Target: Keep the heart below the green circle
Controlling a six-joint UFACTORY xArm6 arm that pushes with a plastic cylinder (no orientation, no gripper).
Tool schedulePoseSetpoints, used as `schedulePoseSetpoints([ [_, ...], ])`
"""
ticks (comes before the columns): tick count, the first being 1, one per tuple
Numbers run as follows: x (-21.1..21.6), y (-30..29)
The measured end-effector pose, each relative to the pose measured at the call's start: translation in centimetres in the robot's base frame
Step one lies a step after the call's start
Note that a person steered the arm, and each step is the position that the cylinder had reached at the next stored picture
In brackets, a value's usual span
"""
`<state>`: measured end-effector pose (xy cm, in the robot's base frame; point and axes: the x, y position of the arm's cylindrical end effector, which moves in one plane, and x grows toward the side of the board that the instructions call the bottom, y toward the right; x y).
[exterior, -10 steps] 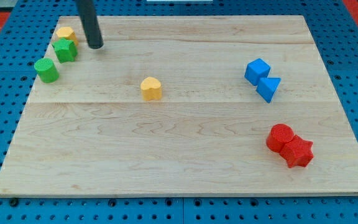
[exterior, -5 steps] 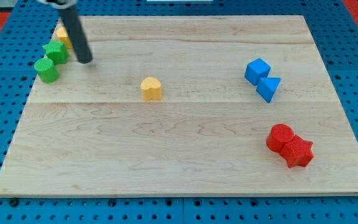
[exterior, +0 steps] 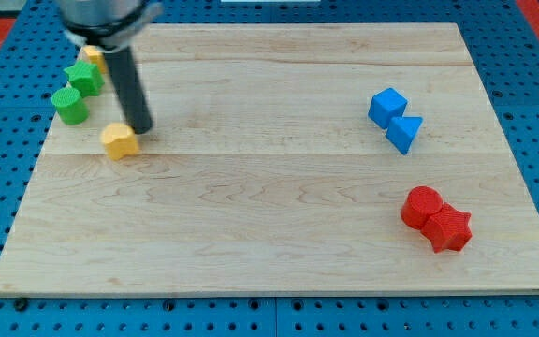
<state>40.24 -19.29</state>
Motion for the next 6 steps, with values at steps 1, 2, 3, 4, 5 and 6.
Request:
schedulePoseSetpoints([
  [1, 1.0, 0.3],
  [2, 1.3, 7.8],
  [3, 4.8, 6.8],
  [4, 5.1, 2.8],
  [5, 5.1, 0.6],
  [6, 5.1, -2.3],
])
